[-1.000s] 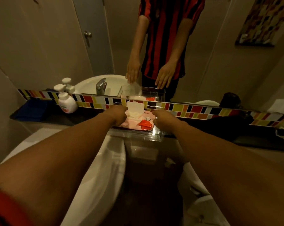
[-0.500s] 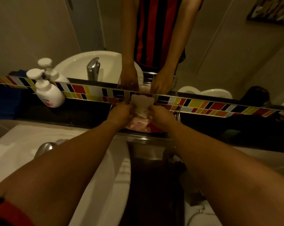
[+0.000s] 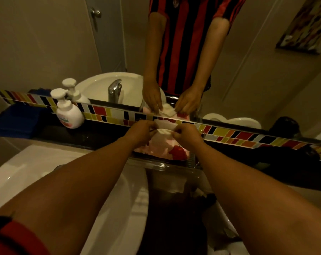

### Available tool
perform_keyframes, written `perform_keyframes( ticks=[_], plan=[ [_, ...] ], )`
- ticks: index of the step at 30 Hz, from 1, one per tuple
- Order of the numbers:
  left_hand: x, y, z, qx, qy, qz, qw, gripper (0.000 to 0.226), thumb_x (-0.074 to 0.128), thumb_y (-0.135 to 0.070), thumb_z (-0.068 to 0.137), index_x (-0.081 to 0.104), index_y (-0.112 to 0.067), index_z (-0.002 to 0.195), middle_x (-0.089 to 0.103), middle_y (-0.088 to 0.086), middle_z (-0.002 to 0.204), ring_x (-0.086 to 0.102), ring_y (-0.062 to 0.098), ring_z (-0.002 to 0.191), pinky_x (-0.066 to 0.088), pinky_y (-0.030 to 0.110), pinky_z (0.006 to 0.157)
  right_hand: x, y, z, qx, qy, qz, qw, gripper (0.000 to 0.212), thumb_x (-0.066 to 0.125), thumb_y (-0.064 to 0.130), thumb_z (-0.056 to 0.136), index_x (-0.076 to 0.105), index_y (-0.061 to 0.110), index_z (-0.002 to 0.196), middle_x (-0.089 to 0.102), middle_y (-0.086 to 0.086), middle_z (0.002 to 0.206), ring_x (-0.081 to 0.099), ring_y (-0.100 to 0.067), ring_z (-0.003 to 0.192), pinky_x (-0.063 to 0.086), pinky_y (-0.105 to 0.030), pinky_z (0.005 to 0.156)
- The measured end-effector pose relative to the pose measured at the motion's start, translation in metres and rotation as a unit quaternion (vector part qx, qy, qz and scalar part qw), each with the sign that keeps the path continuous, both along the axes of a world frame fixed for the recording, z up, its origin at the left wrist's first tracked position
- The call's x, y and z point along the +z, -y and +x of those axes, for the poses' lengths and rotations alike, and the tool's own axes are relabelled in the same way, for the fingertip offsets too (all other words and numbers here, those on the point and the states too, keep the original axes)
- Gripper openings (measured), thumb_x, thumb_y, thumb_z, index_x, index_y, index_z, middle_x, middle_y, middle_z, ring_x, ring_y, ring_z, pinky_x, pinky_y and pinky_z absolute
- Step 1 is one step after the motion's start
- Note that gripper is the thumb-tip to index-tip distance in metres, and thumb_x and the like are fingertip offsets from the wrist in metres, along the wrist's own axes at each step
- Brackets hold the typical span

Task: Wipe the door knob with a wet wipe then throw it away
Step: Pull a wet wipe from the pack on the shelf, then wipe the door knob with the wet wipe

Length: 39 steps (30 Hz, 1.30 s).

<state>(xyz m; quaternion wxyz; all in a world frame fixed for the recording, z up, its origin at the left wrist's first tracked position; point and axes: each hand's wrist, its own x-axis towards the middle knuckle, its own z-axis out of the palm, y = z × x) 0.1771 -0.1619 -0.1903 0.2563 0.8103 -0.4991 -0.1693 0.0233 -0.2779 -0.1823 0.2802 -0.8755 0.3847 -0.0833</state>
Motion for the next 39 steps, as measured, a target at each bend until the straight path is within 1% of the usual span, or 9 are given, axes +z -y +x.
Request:
perform_keyframes(
  ticks=[6,10,14,19,24,28,33,35,39],
  plan=[
    [0.044,-0.025,-0.015,0.069,-0.184,-0.056,0.979,0.016,0.054,-0.007,0.095,0.064,-0.011,0.107,0.069,0.009,0.097,0.072,0.017,0.072,0.060,0.028,0.059,0.046,-0.019,-0.015,-0.044,0.116,0.137,0.983,0.009,0.062,0.004,0.082,0.064,-0.003,0.077,0.068,-0.019,0.073,0.067,-0.026,0.060,0.059,-0.044,0.062],
    [0.073,-0.054,-0.032,0.106,-0.268,-0.106,0.952,0.011,0.053,-0.008,0.096,0.061,-0.010,0.102,0.068,0.009,0.088,0.074,0.020,0.065,0.061,0.031,0.054,0.080,-0.041,-0.025,-0.060,0.173,0.239,0.954,0.007,0.065,-0.001,0.080,0.065,-0.006,0.086,0.070,-0.020,0.074,0.066,-0.022,0.056,0.056,-0.035,0.059],
    [0.099,-0.079,-0.050,0.133,-0.306,-0.135,0.933,0.018,0.054,-0.004,0.095,0.058,0.002,0.111,0.069,0.013,0.085,0.076,0.025,0.076,0.063,0.031,0.065,0.104,-0.063,-0.044,-0.049,0.243,0.294,0.923,0.008,0.062,-0.008,0.083,0.062,-0.001,0.086,0.068,-0.022,0.081,0.069,-0.020,0.058,0.059,-0.025,0.049],
    [0.114,-0.121,-0.079,0.140,-0.244,-0.135,0.950,0.019,0.064,-0.002,0.087,0.066,-0.002,0.106,0.072,0.015,0.090,0.075,0.027,0.087,0.062,0.040,0.081,0.112,-0.088,-0.067,0.012,0.247,0.275,0.929,0.016,0.054,-0.010,0.087,0.066,0.000,0.085,0.063,-0.018,0.079,0.062,-0.020,0.062,0.058,-0.026,0.055],
    [0.118,-0.190,-0.105,0.170,-0.116,-0.077,0.976,0.030,0.078,-0.008,0.075,0.073,-0.014,0.104,0.070,-0.002,0.089,0.064,0.004,0.073,0.051,0.017,0.062,0.104,-0.137,-0.061,0.071,0.187,0.218,0.955,0.022,0.058,-0.008,0.084,0.071,0.008,0.076,0.069,-0.012,0.088,0.066,-0.022,0.073,0.060,-0.028,0.067],
    [0.119,-0.256,-0.110,0.253,-0.074,-0.044,0.964,0.018,0.074,-0.015,0.081,0.076,-0.012,0.099,0.069,0.001,0.088,0.062,0.011,0.077,0.048,0.025,0.070,0.107,-0.193,-0.044,0.149,0.135,0.182,0.963,0.020,0.070,-0.002,0.075,0.072,0.017,0.074,0.069,-0.003,0.086,0.066,-0.021,0.088,0.057,-0.032,0.080],
    [0.132,-0.347,-0.102,0.345,-0.054,-0.054,0.935,0.014,0.067,-0.023,0.087,0.072,-0.012,0.081,0.060,0.001,0.071,0.054,0.013,0.067,0.046,0.025,0.063,0.120,-0.263,-0.017,0.251,0.110,0.138,0.952,0.019,0.086,0.024,0.065,0.071,0.014,0.071,0.068,0.001,0.071,0.064,-0.010,0.067,0.051,-0.023,0.059],
    [0.141,-0.384,-0.099,0.375,-0.049,-0.085,0.922,0.012,0.066,-0.023,0.088,0.071,-0.016,0.080,0.061,0.000,0.072,0.055,0.013,0.068,0.045,0.023,0.060,0.126,-0.295,-0.006,0.289,0.101,0.119,0.945,0.034,0.088,0.032,0.060,0.069,0.007,0.073,0.066,-0.002,0.069,0.061,-0.012,0.064,0.050,-0.024,0.058],
    [0.162,-0.451,-0.099,0.410,-0.037,-0.141,0.900,0.017,0.062,-0.027,0.090,0.065,-0.020,0.074,0.062,0.000,0.074,0.057,0.015,0.072,0.044,0.025,0.061,0.139,-0.370,0.015,0.342,0.100,0.076,0.931,0.048,0.087,0.047,0.055,0.050,0.015,0.057,0.051,-0.008,0.059,0.049,-0.020,0.057,0.041,-0.034,0.058]
  ],
)
